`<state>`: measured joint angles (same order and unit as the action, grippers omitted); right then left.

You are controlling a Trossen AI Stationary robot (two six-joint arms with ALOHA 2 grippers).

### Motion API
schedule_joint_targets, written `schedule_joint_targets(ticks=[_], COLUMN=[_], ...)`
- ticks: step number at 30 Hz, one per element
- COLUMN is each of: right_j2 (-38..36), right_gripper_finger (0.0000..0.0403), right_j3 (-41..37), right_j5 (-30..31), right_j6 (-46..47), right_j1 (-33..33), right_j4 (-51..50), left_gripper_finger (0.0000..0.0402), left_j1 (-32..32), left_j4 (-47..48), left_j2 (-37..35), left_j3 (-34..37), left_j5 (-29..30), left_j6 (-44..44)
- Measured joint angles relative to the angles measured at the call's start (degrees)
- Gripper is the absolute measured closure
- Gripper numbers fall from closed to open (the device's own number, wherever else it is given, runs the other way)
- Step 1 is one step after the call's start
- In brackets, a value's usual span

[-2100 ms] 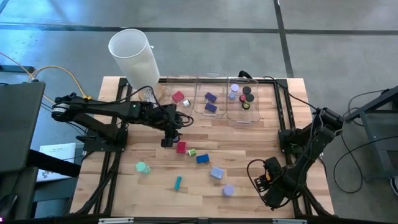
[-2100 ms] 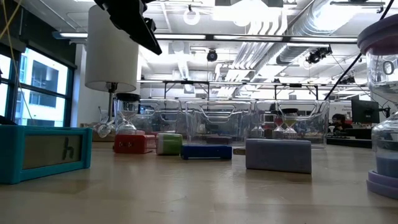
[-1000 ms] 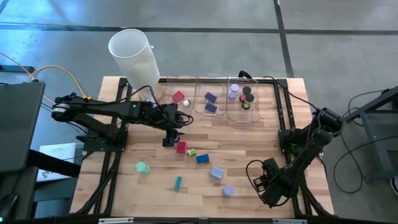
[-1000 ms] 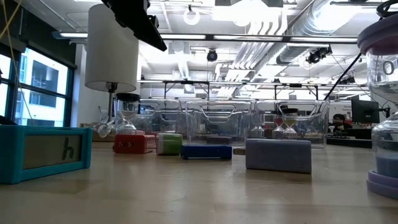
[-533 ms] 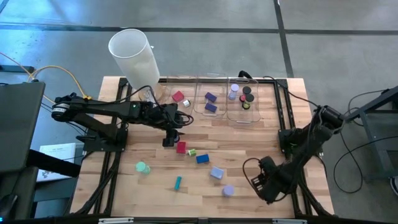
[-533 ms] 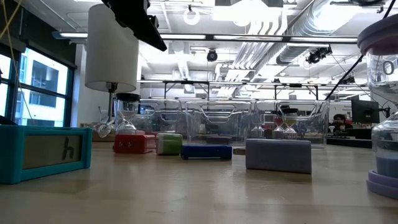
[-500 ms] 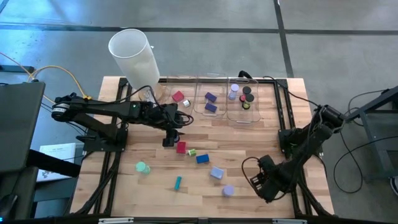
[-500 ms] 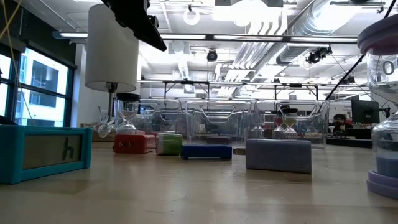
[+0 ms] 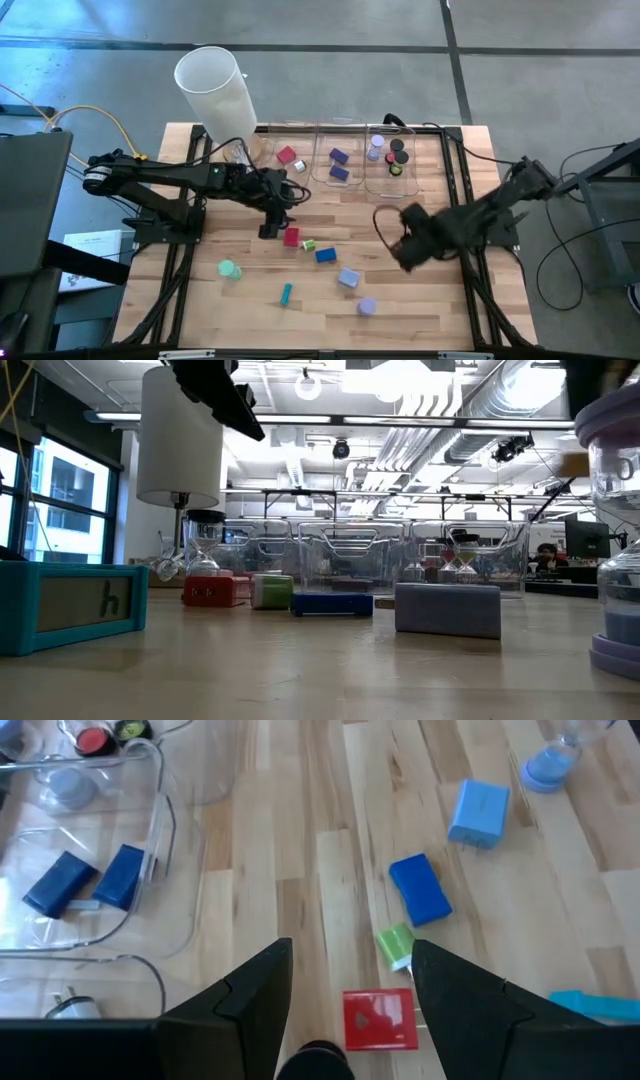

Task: Pick & Place Office items
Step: Put the yellow hourglass into the right transparent bin

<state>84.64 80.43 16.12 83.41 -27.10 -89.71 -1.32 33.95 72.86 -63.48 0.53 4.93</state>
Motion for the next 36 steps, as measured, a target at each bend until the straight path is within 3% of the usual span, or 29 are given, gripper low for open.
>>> schedule_joint_targets(ticks=[5, 12, 16, 19, 26, 36], right_j2=[-3.7, -7.0, -6.8, -6.6, -6.5, -6.4], right_gripper_finger=[0.0231, 0.0231, 0.0231, 0.0231, 0.0231, 0.0231], right_j3=[1.2, 1.1, 0.6, -1.9, -11.7, -22.9], right_j5=[5.5, 8.0, 6.7, 1.8, -3.4, -5.7], right_j6=[-10.7, -26.5, -34.2, -38.5, -41.2, -42.9], right_j1=[9.9, 27.0, 36.6, 42.2, 44.9, 50.2], right_j4=[0.2, 2.5, 6.8, 10.9, 19.7, 30.2], left_gripper_finger=[0.0204, 0.0204, 0.0204, 0.0204, 0.0204, 0.0204], left_j1=[0.0, 0.0, 0.0, 0.0, 0.0, 0.0], left_j4=[0.5, 0.9, 1.0, 1.9, 2.6, 1.5], left_j2=[0.0, 0.0, 0.0, 0.0, 0.0, 0.0], left_j3=[0.0, 0.0, 0.0, 0.0, 0.6, 0.7], left_j5=[0.0, 0.0, 0.0, 0.1, 0.2, 0.2], left_j6=[1.1, 1.8, 1.8, 1.8, 2.5, 3.1])
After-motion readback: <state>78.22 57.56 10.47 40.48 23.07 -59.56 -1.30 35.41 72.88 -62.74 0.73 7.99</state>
